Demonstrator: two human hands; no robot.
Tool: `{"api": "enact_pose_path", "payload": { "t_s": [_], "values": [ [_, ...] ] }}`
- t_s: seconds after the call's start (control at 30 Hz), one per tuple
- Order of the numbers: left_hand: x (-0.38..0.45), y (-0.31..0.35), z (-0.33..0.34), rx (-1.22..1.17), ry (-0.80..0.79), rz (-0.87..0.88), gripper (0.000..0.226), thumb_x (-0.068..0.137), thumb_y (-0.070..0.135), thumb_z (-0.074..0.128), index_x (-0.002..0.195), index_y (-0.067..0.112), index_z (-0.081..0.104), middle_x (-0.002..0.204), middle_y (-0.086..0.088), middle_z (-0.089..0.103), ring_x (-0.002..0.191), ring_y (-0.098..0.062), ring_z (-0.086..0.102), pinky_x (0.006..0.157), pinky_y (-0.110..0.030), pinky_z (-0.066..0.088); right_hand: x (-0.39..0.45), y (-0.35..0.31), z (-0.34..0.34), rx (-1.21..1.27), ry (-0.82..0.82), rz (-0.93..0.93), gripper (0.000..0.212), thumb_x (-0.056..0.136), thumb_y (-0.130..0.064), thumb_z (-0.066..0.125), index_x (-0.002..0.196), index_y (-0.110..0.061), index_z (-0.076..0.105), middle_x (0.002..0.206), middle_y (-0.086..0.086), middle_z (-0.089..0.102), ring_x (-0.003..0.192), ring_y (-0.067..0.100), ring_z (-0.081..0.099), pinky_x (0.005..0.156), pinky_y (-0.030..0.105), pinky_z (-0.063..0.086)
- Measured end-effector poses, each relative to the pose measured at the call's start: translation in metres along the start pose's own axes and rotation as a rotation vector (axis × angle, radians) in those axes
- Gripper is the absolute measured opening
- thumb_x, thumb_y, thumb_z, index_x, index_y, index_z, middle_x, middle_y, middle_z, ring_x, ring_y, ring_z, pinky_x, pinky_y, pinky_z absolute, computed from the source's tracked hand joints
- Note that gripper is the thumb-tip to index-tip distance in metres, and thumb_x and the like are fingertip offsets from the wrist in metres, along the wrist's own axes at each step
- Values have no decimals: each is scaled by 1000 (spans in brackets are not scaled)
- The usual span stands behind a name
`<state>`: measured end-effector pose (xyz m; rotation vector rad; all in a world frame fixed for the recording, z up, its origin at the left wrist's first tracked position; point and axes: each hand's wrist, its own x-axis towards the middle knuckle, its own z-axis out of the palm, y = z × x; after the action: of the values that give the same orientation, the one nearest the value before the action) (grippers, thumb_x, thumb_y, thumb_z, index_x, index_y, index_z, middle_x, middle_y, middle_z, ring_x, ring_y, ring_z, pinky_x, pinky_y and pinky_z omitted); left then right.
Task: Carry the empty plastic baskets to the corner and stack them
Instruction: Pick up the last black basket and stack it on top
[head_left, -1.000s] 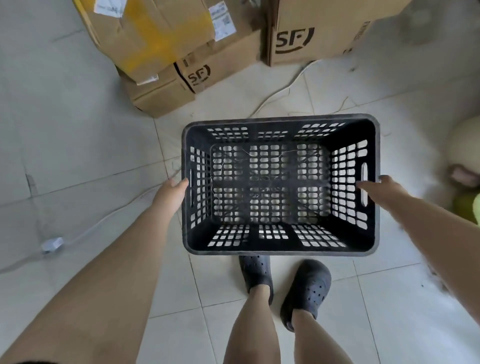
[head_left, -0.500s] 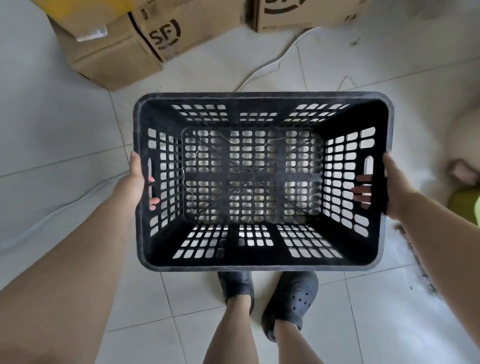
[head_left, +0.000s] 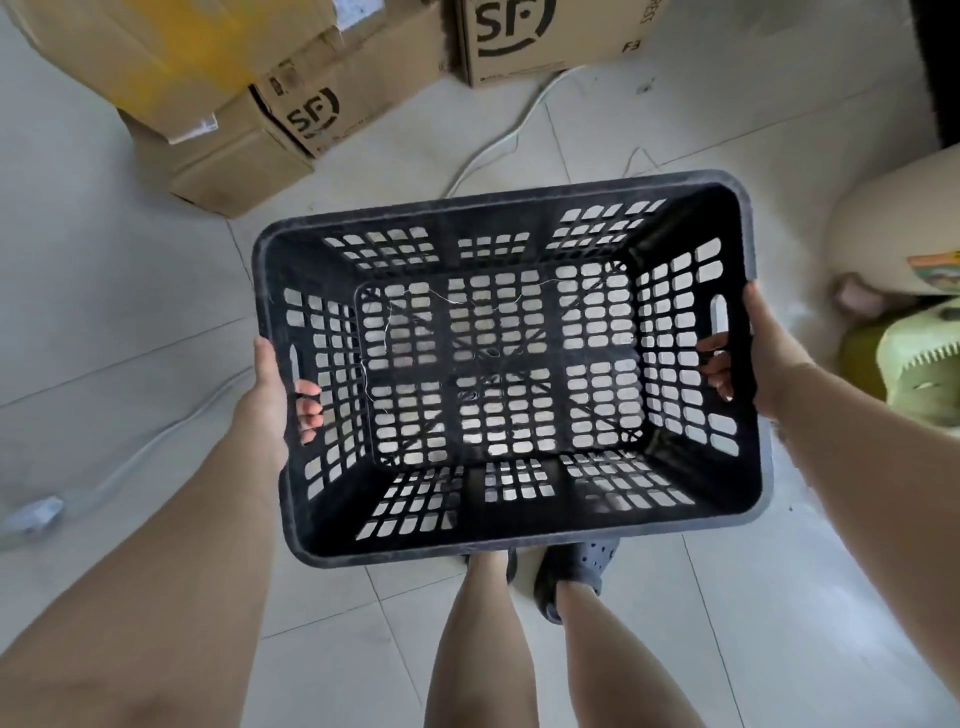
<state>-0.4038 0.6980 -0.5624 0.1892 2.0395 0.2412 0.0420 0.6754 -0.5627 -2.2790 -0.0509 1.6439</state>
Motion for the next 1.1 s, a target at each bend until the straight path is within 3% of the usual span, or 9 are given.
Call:
{"api": "enact_pose_path", "payload": {
  "t_s": [0.2, 0.37, 0.43, 0.6, 0.63, 0.73, 0.83, 1.03, 1.1],
  "values": [
    [-124, 23, -46, 16, -20, 40, 80, 87, 77, 20, 73, 6, 55, 36, -2, 49, 42, -20, 51, 49, -29, 35, -121, -8, -53, 74, 108, -17, 75, 81, -79, 36, 67, -7, 53, 33, 0, 43, 28, 14, 38, 44, 25, 26],
    [-232, 47, -86, 64, -11, 174, 80, 87, 77, 22, 74, 6, 57, 33, 0, 51, 28, -13, 48, 47, -30, 36, -232, 0, -109, 205, 130, -37, 80, 65, -87, 39, 68, -9, 56, 57, 8, 49, 34, 14, 38, 39, 18, 28],
    [-271, 56, -97, 90, -17, 215, 80, 87, 77, 23, 73, 6, 56, 34, -1, 51, 27, -13, 46, 47, -29, 35, -274, 7, -131, 250, 142, -47, 81, 63, -87, 41, 68, -9, 58, 53, 6, 48, 32, 14, 36, 39, 17, 27],
    [-344, 78, -112, 169, -34, 342, 82, 85, 79, 24, 74, 5, 58, 32, 0, 50, 26, -13, 44, 44, -28, 35, -367, 28, -173, 378, 221, -81, 106, 27, -102, 45, 73, -8, 59, 47, 1, 46, 37, 15, 38, 39, 19, 29],
    [-356, 83, -111, 187, -39, 367, 84, 84, 80, 23, 73, 5, 58, 31, 0, 49, 25, -12, 44, 44, -28, 34, -384, 32, -179, 397, 246, -95, 105, 30, -101, 45, 75, -8, 60, 46, 0, 48, 37, 15, 39, 39, 19, 29],
    [-383, 97, -105, 226, -90, 452, 86, 83, 81, 20, 72, 5, 57, 29, 0, 47, 22, -11, 42, 40, -24, 31, -429, 52, -194, 486, 299, -124, 81, 63, -90, 45, 69, -10, 58, 40, -2, 47, 34, 14, 38, 40, 19, 27],
    [-409, 105, -94, 299, -170, 520, 86, 84, 80, 14, 71, 5, 54, 28, 0, 45, 20, -13, 39, 41, -23, 29, -461, 85, -204, 604, 365, -143, 71, 79, -80, 41, 68, -11, 55, 33, -4, 44, 28, 11, 36, 40, 17, 25],
    [-465, 114, -57, 459, -287, 680, 84, 83, 81, 17, 69, 7, 53, 31, -1, 43, 43, -22, 40, 45, -28, 27, -506, 166, -209, 848, 493, -121, 78, 68, -88, 40, 62, -12, 55, 42, 0, 47, 31, 12, 37, 40, 20, 27],
    [-485, 114, -41, 498, -324, 727, 83, 82, 82, 19, 67, 8, 52, 27, 1, 42, 36, -21, 42, 45, -27, 27, -519, 194, -209, 920, 543, -100, 81, 62, -90, 40, 60, -11, 55, 42, 1, 44, 34, 14, 35, 41, 21, 28]
  ]
}}
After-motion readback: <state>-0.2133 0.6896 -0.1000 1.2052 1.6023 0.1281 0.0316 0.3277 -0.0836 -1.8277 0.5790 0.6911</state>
